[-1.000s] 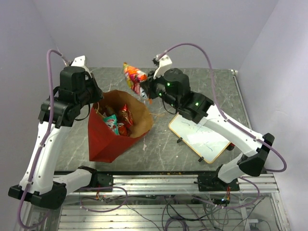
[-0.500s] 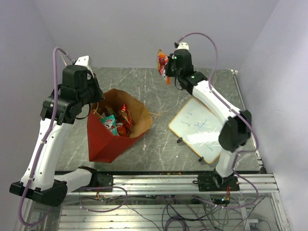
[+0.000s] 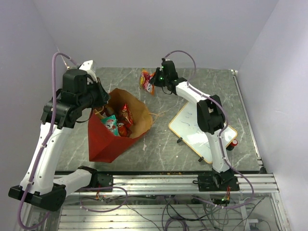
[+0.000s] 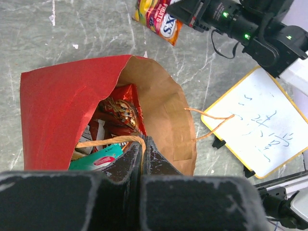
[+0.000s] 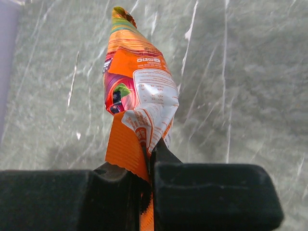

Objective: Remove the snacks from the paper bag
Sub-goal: Place the snack at the center of the board, then adjust the paper bag at the center of the board.

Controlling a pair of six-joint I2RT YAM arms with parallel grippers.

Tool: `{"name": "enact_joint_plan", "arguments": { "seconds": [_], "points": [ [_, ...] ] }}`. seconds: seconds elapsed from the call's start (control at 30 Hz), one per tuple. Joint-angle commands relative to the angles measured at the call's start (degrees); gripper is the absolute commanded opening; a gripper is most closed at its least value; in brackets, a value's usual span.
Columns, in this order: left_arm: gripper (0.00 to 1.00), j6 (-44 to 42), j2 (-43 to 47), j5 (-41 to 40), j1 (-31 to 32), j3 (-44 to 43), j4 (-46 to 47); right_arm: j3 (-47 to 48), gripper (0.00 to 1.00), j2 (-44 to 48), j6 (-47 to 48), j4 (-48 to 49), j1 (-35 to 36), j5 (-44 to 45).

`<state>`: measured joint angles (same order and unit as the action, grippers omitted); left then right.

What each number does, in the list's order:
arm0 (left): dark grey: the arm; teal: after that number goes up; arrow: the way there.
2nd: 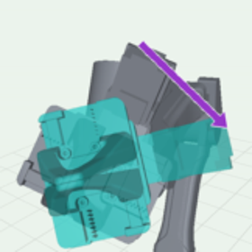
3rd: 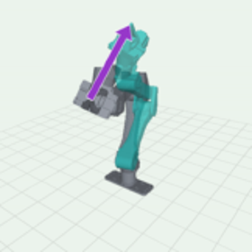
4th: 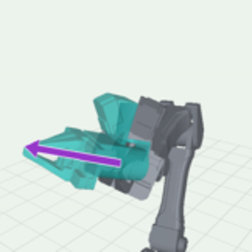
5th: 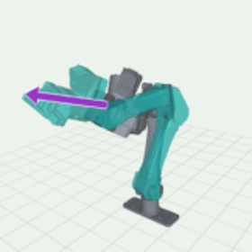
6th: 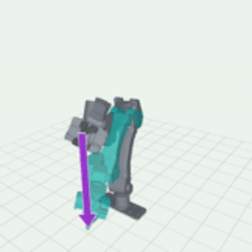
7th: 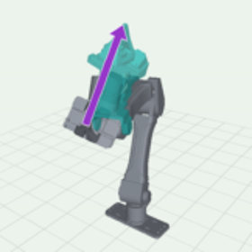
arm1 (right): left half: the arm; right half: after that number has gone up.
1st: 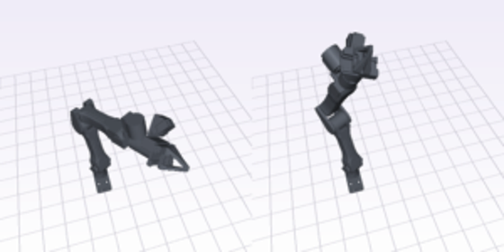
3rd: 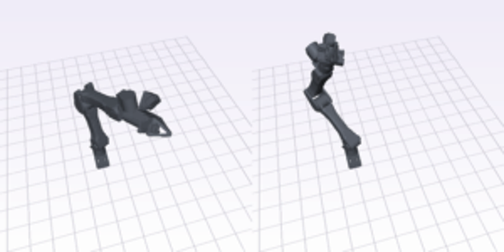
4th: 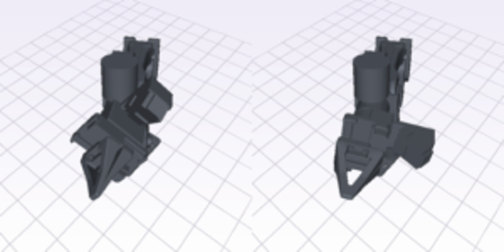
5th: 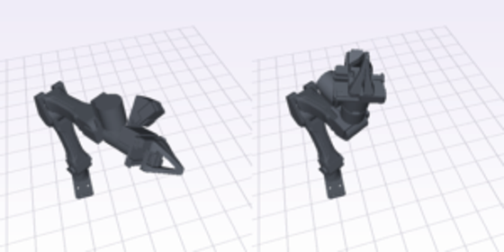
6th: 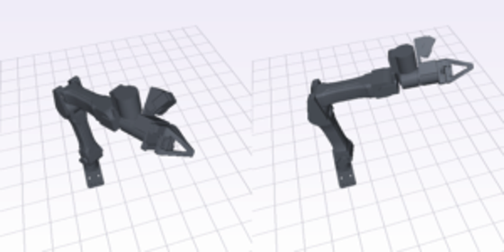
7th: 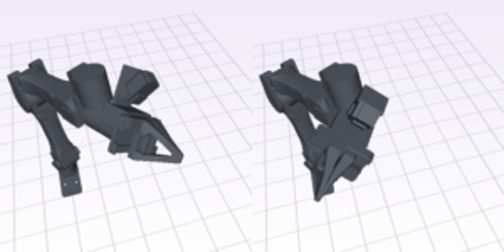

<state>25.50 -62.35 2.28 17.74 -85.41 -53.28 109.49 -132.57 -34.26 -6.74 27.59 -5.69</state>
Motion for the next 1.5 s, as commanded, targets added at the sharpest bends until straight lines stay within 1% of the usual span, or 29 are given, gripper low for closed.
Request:
{"name": "enact_joint_plan", "arguments": {
  "seconds": [0.0, 0.07, 0.2, 0.27, 0.33, 0.43, 0.6, 0.67, 0.7, 0.8, 0.87, 1.0, 1.13, 1.23, 1.27, 1.33, 1.43, 1.47],
  "points": [
    [0.07, 2.14, 0.89, 2.68, -0.07, -1.14, 3.21, 4.51, 0.01, -3.96, -4.42, 4.32, -4.73, -1.14],
    [0.07, 2.94, 0.55, 2.60, -0.07, -1.61, 3.27, 6.77, 0.08, -6.00, -4.08, 0.50, -6.49, -0.07],
    [0.07, 3.85, -0.19, 1.95, -0.07, -3.27, 2.54, 13.83, 0.37, -8.37, -0.20, -12.41, -9.04, 5.35],
    [0.07, 3.95, -0.47, 1.56, -0.07, -4.21, 1.97, 14.41, 0.50, -6.69, 2.33, -17.45, -10.16, 7.55],
    [0.07, 4.03, -0.62, 1.53, -0.07, -4.79, 1.76, 12.31, 0.61, -3.28, 4.96, -18.69, -10.57, 9.61],
    [0.07, 4.04, -0.45, 2.61, -0.07, -4.80, 2.35, 7.90, 0.68, 3.25, 8.95, -19.26, -10.59, 9.93],
    [0.07, 4.13, -0.16, 5.64, -0.07, -3.61, 3.58, 2.13, 0.74, 13.32, 13.74, -22.48, -8.49, 3.76],
    [0.07, 3.76, -0.16, 6.57, -0.07, -3.27, 4.14, -0.14, 0.75, 16.21, 14.82, -23.91, -7.10, -1.59],
    [0.07, 3.47, -0.14, 7.07, -0.07, -3.01, 4.47, -2.04, 0.75, 19.09, 15.21, -24.15, -6.21, -3.90],
    [0.07, 2.96, -0.50, 7.60, -0.07, -2.66, 4.54, -9.47, 0.78, 24.68, 15.11, -21.26, -2.91, -13.42],
    [0.07, 2.67, -0.76, 8.51, -0.07, -2.26, 4.76, -14.16, 0.79, 27.05, 15.18, -19.16, -0.72, -17.02],
    [0.07, 3.07, -0.42, 9.48, -0.07, -0.87, 5.06, -20.40, 0.80, 28.01, 16.17, -17.44, 3.64, -20.41],
    [0.07, 4.25, 0.44, 10.10, -0.07, 0.25, 6.02, -20.74, 0.80, 26.01, 15.95, -19.13, 5.62, -19.08],
    [0.07, 3.88, 0.08, 8.05, -0.07, -0.19, 4.09, -20.69, 0.79, 23.84, 15.37, -23.34, 5.78, -18.35],
    [0.07, 3.67, -0.15, 7.24, -0.07, -0.46, 3.33, -20.80, 0.76, 23.37, 15.01, -24.45, 5.80, -18.52],
    [0.07, 3.35, -0.68, 5.80, -0.07, -1.07, 2.32, -22.39, 0.66, 23.13, 13.96, -24.82, 5.96, -20.58],
    [0.07, 3.46, -1.84, 0.93, -0.03, -2.78, 0.28, -25.72, 0.48, 24.45, 12.03, -23.29, 6.64, -22.84],
    [0.07, 3.32, -2.41, -1.14, -0.07, -3.54, -0.35, -26.60, 0.40, 25.06, 11.10, -22.59, 6.83, -23.32]
  ]
}}
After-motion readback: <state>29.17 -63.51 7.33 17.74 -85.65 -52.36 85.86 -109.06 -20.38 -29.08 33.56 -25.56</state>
